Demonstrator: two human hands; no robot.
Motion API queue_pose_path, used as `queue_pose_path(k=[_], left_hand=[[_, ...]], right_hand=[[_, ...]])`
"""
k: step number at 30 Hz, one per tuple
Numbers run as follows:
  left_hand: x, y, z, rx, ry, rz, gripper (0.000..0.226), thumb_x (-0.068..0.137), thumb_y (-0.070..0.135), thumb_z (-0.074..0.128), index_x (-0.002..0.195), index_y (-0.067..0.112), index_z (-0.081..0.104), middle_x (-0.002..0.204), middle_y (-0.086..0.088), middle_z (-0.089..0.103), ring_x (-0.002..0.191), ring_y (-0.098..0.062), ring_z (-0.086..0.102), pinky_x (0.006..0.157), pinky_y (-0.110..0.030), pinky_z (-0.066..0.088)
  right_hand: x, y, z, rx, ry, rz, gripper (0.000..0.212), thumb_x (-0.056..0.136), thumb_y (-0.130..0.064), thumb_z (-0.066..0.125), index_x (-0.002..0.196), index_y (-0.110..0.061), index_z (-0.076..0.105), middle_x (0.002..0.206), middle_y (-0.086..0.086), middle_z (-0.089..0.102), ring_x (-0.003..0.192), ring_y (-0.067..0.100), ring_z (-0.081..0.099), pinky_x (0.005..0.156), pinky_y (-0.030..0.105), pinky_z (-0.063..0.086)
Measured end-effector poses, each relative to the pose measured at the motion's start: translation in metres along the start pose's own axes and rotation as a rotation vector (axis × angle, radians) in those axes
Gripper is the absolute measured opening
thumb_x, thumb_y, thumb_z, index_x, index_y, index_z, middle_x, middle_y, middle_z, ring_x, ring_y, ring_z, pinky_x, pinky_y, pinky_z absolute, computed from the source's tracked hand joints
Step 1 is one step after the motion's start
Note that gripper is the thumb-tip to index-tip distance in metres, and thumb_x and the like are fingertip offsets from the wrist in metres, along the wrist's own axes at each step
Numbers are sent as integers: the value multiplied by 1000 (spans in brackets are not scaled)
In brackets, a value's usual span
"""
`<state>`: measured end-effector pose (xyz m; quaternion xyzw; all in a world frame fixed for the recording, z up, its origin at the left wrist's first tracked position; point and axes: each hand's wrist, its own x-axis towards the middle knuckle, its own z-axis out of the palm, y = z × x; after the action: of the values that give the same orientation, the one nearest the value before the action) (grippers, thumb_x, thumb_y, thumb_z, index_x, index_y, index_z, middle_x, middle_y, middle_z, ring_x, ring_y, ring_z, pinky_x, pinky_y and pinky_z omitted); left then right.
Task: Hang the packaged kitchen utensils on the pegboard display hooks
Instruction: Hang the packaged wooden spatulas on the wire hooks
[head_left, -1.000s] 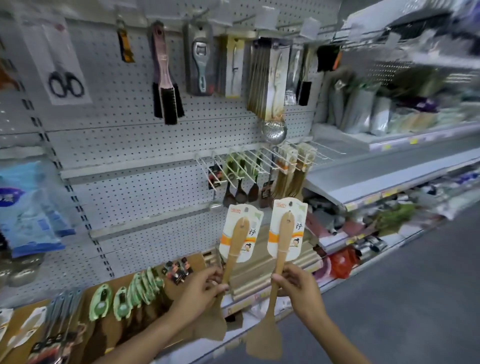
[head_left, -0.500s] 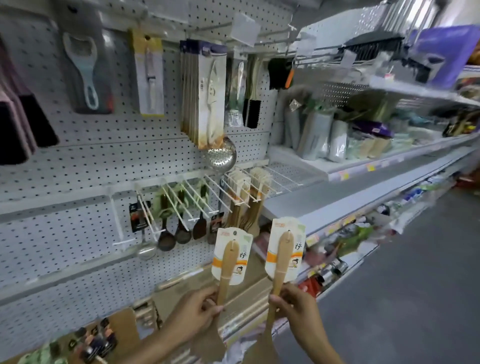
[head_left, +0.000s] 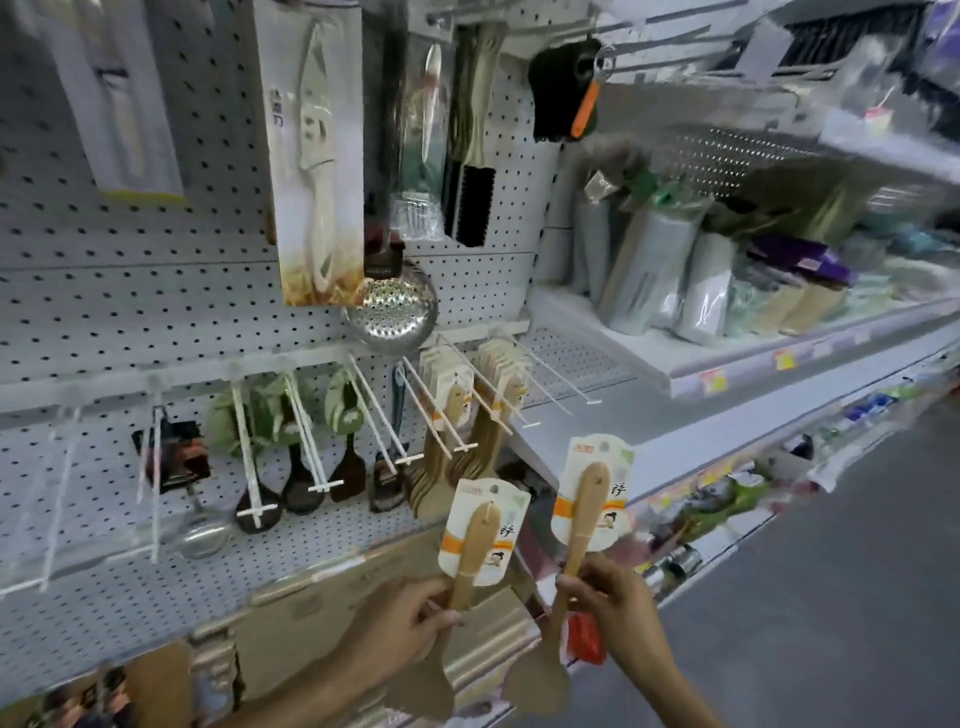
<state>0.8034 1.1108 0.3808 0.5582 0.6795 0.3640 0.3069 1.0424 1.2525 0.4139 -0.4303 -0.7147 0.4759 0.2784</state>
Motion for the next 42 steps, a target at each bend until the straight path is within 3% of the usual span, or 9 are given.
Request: queue_pose_path(k=[8,12,14,18,24,29,33,38,42], left_hand=[[77,-4,40,65,171,-119,31,81,54,65,102,32,72,91,21,74,85,9,66,80,-31,57],[106,-4,61,107,273,-162,53,76,79,52,95,31,69,89,20,72,84,8,66,79,-33,57],[118,1,71,141,306,-181,50,78,76,53,91,30,68,88,19,71,84,7,65,78,-32,56],[132,20,89,205,342,-256,6,84,50,67,80,47,63,83,26,69,80,5,65,74,-30,56],[139,17,106,261,276,-307,34,83,61,58,91,29,68,85,17,72,77,5,65,72,-29,55],[138,22,113,282,284,-356,20,88,44,66,83,25,66,76,17,67,72,0,62,71,-26,50],[135,24,114,258,302,-367,15,88,42,67,88,26,67,83,18,70,76,1,64,71,-26,52],[133,24,114,233,330,-381,15,88,41,65,90,27,68,85,21,71,77,3,65,71,-26,54],[132,19,117,209,360,-402,21,87,47,62,89,26,67,79,19,70,73,4,63,67,-26,50]], right_hand=[[129,49,-34,-58,-195,-58,27,82,-11,77,63,-29,69,60,0,67,60,14,62,59,29,50],[173,59,-51,-108,-318,-125,23,83,-12,76,65,-18,63,55,-1,64,49,7,55,51,20,42],[193,67,-59,-96,-358,-136,21,81,-12,77,67,-13,62,56,3,63,48,6,53,50,20,43],[222,89,-64,-104,-450,-108,27,78,-13,80,60,-10,60,55,2,61,51,6,52,53,21,42],[230,108,-59,-24,-562,-14,28,77,-2,78,59,-20,66,62,-2,70,59,10,64,63,29,52],[236,117,-52,25,-572,35,22,78,3,76,64,-9,64,58,-1,67,55,8,60,57,24,49],[248,123,-47,57,-530,28,17,78,-1,77,83,12,67,79,16,74,68,14,67,64,24,54],[260,129,-44,17,-550,29,16,78,-1,77,83,11,67,80,16,74,72,14,69,65,21,54],[265,134,-41,-8,-575,14,17,77,-9,80,83,4,71,83,10,76,81,23,72,74,34,58]])
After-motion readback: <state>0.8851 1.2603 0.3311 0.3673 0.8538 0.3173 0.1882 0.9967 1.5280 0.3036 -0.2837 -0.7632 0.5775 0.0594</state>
